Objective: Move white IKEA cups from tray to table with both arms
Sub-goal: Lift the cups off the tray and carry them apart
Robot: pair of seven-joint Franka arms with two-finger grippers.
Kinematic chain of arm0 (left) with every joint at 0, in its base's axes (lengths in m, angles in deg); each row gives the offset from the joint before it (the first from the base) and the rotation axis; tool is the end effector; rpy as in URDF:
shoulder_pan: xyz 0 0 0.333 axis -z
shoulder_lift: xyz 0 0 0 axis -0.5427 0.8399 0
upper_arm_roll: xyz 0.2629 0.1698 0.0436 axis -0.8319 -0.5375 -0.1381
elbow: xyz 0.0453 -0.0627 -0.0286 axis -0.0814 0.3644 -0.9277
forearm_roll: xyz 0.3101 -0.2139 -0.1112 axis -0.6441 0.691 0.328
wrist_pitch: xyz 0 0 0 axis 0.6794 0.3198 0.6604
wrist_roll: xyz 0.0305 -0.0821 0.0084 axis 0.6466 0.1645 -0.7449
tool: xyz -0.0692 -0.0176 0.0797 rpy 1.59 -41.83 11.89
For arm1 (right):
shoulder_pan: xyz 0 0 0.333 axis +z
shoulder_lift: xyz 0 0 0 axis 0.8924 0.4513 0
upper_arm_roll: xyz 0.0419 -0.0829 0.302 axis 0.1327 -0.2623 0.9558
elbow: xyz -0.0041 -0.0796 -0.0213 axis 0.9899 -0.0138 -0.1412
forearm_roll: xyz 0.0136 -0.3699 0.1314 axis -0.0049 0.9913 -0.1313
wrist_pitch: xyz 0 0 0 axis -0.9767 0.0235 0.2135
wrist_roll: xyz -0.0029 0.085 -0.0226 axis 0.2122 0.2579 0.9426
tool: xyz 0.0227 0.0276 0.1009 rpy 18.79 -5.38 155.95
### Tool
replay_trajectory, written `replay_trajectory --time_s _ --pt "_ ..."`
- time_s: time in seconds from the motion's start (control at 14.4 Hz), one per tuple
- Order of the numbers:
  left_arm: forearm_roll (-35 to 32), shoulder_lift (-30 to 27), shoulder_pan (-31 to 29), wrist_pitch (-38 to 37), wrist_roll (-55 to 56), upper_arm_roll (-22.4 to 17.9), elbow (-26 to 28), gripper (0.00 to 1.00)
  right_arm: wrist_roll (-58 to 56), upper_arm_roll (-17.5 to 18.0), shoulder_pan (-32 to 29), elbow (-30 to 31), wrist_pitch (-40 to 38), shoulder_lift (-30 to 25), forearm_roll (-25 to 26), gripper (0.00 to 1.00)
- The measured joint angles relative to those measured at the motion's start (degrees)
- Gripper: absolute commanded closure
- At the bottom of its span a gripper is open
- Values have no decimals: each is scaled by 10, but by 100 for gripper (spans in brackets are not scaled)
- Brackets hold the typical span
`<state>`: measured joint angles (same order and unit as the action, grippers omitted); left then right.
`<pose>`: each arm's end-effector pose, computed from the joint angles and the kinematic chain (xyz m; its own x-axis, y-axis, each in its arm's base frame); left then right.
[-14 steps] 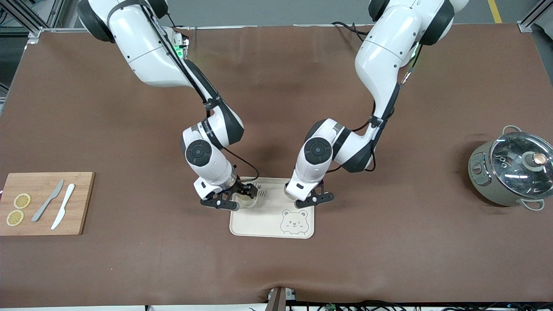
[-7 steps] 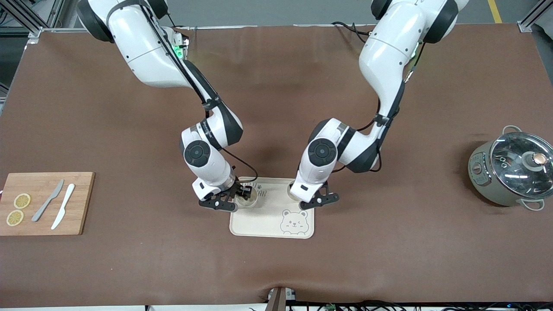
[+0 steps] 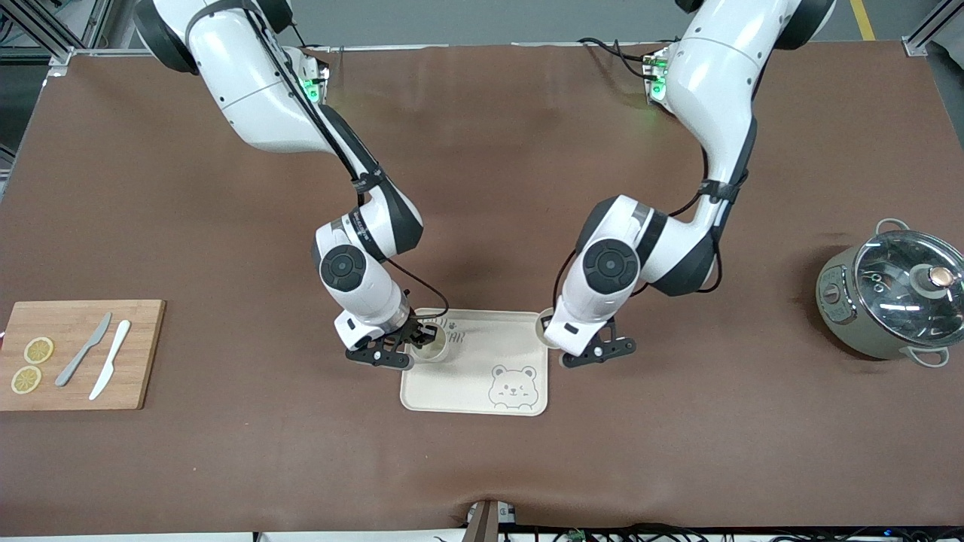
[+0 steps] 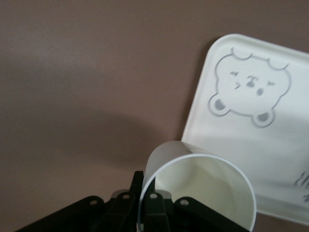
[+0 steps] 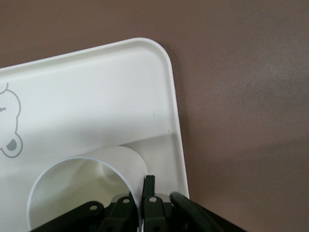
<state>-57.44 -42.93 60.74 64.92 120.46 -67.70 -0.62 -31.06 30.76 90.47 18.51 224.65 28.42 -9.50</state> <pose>0.6295 -0.3531 0.2879 0.9827 0.1854 -0.0029 0.1854 -0.9826 0.0059 0.6412 0.3547 0.2157 0.9763 -0.1944 0.0953 -0.1746 -0.9673 -0.1838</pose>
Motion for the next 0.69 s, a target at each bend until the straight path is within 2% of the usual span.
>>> replay_trajectory --time_s 0.14,0.28,0.49,0.69 --pt "0 -64 -19 59 -40 0 109 100 0 -1 0 -5 0 0 0 100" --pt "0 -129 -43 86 -89 0 205 100 0 -3 -4 -13 -20 -3 0 100" --pt "0 -209 -77 93 -157 -1 308 100 -2 -5 -15 -23 -68 -14 0 100" --pt "0 -283 -109 134 -214 -1 408 100 -52 -7 -42 -26 -141 -49 0 100"
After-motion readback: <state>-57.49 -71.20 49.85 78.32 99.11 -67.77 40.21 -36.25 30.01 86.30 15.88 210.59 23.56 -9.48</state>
